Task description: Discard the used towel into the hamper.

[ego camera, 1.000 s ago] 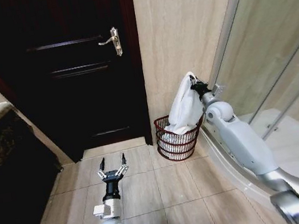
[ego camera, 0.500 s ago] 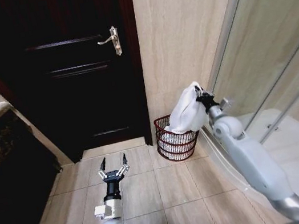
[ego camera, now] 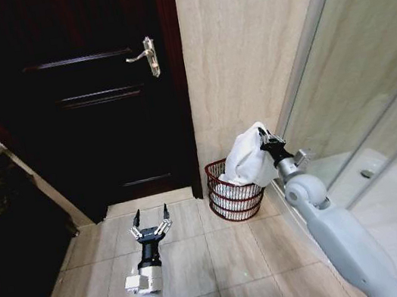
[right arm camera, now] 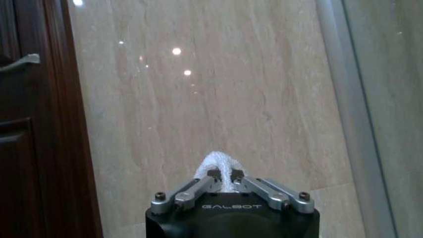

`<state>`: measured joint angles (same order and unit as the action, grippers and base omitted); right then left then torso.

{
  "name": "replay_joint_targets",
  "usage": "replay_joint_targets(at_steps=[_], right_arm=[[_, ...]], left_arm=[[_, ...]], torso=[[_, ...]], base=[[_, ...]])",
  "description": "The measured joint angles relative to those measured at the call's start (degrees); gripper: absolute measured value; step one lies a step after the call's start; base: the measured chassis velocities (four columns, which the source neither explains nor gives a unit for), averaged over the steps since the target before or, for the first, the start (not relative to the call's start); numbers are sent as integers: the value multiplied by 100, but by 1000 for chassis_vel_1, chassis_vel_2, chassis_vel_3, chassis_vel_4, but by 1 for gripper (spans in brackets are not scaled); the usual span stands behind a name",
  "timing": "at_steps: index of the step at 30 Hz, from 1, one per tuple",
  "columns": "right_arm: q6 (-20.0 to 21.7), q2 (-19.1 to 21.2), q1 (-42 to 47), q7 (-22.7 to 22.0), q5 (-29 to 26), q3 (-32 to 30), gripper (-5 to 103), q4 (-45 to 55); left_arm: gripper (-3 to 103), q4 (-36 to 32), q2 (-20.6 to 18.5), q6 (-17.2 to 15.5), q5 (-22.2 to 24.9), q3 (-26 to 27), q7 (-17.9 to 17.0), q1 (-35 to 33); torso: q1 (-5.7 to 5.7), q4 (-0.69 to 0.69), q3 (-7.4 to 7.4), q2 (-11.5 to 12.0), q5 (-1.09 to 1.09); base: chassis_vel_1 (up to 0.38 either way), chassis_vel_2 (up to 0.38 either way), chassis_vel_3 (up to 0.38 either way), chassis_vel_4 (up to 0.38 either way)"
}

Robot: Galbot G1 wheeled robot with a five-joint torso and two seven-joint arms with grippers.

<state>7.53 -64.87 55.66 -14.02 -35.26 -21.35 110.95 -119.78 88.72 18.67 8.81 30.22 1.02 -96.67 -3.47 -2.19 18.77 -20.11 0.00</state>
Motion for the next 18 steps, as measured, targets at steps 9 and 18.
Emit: replay_joint_targets(at_steps=[9,18], right_arm=[[55,3,314,-169,37,-79,4,342],[118,166,187,-336,-54,-24,4,429]], left_arm=[[100,-53,29,-10,4,-23,4,-14],[100,-58,24,2,12,-27,3,-37]], torso=[[-2,2,4,-6,-1],[-4,1,7,-8,2]], base=[[-118,116,109,-123],[-51,67,77,-57]])
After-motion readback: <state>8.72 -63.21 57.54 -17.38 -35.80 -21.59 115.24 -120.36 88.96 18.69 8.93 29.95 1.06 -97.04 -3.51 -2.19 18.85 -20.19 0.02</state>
